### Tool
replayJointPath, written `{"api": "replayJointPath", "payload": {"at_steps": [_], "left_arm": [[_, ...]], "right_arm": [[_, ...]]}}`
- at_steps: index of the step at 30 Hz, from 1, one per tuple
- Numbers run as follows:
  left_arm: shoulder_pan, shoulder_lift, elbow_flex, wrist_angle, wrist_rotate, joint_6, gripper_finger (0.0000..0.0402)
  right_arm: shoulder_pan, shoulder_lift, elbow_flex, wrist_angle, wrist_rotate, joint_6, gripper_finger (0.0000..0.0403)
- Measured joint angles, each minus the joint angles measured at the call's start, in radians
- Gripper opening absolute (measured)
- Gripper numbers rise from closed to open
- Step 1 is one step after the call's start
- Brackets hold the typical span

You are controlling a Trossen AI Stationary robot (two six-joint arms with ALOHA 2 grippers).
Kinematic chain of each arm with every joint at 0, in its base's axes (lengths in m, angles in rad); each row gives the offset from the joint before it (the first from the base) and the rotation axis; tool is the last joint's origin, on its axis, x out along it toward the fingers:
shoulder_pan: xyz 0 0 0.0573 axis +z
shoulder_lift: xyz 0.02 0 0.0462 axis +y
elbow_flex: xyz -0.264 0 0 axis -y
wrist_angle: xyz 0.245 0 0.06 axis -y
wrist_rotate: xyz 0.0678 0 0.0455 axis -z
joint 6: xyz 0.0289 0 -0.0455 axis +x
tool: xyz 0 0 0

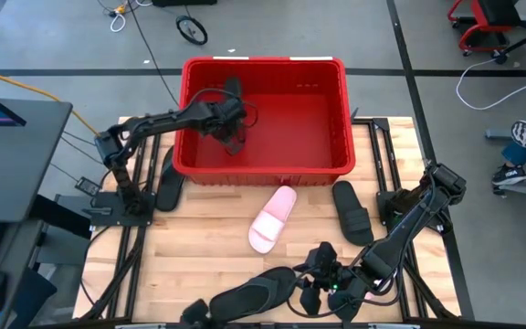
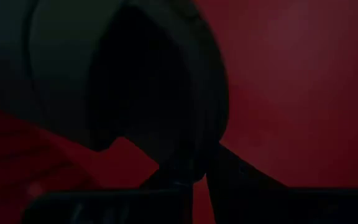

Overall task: Pick and place slides into bin
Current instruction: Put the left black slide in the red bin

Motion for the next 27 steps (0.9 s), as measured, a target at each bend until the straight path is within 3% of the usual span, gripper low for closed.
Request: {"api": "replayJointPath", "payload": {"at_steps": [10,20,27], "left_arm": [[0.028,0.0,-0.145,0.186,0.068,0.102,0.0077],[0.016,0.0,-0.153,0.182,0.164,0.118,0.0164],[-0.021,0.0,-0.153,0.248,0.173,0.124,0.0182]], "right_arm": [[-0.015,0.0,0.0,0.0,0.046,0.003,0.0175],[-0.05,0.0,0.0,0.0,0.048,0.006,0.0175],[-0.053,0.0,0.0,0.0,0.048,0.006,0.0175]]}}
